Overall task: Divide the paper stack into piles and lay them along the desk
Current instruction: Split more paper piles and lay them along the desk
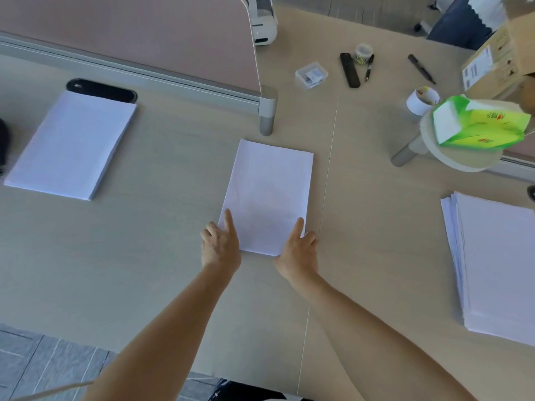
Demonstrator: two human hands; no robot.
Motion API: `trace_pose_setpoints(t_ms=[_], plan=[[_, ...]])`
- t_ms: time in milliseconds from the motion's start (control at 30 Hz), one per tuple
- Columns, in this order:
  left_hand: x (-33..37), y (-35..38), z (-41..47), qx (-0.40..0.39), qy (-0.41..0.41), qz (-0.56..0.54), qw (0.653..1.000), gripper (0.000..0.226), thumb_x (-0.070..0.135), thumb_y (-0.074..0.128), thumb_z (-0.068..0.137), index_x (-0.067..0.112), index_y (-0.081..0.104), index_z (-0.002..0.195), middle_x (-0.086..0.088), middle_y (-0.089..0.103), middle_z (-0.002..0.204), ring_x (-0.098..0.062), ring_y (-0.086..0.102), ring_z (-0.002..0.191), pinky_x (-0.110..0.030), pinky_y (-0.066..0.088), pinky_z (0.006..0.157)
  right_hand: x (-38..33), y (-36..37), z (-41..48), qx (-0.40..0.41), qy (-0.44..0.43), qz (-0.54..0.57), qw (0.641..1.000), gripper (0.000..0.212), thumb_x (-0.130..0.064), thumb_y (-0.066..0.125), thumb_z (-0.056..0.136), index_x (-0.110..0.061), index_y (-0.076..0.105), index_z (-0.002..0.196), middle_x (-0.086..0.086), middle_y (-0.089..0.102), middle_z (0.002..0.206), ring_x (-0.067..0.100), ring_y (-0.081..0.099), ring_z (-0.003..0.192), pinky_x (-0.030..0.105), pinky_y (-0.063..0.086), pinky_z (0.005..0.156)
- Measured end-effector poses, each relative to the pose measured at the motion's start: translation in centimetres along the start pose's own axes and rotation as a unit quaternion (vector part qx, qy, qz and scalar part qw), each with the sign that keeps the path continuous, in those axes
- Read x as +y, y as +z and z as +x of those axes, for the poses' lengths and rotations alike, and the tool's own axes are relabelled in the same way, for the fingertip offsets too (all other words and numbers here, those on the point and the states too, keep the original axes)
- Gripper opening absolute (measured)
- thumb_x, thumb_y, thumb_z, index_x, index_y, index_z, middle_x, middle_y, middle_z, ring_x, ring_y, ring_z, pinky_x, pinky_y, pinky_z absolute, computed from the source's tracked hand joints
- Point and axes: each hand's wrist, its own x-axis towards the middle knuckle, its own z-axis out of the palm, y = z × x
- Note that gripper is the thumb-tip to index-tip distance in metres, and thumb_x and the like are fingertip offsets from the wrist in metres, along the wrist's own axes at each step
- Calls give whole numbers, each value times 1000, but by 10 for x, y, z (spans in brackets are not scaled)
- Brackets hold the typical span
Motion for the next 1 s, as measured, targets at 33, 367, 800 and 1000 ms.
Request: trace_pose_setpoints(t_ms=[33,367,800,1000], plan=[[0,0,3,2,-2,0,1000,93,7,55,82,9,-4,153,-17,43,115,-28,48,97,-29,40,85,0,1,2,3,1,1,1000,101,-9,69,78,-10,1,152,21,40,122,34,44,109,34,48,88],[13,-10,28,12,-26,-49,998,89,3,56,79,11,6,152,-17,45,114,-29,49,97,-30,41,87,-3,-6,27,12,8,10,1000,95,-8,70,76,-10,8,148,20,39,118,34,43,106,33,47,83],[38,-35,2,30,-88,-164,982,89,4,58,76,16,11,150,-19,39,126,-38,41,111,-41,40,96,28,-73,33,-80,30,117,989,73,-19,68,81,-9,25,139,17,44,127,34,51,109,35,46,80],[123,-54,-28,54,-39,-185,981,87,9,58,76,15,11,149,-18,38,132,-38,40,115,-41,38,98,121,-143,41,-69,30,173,982,60,-27,61,86,-10,42,140,14,54,137,31,55,123,26,43,89]])
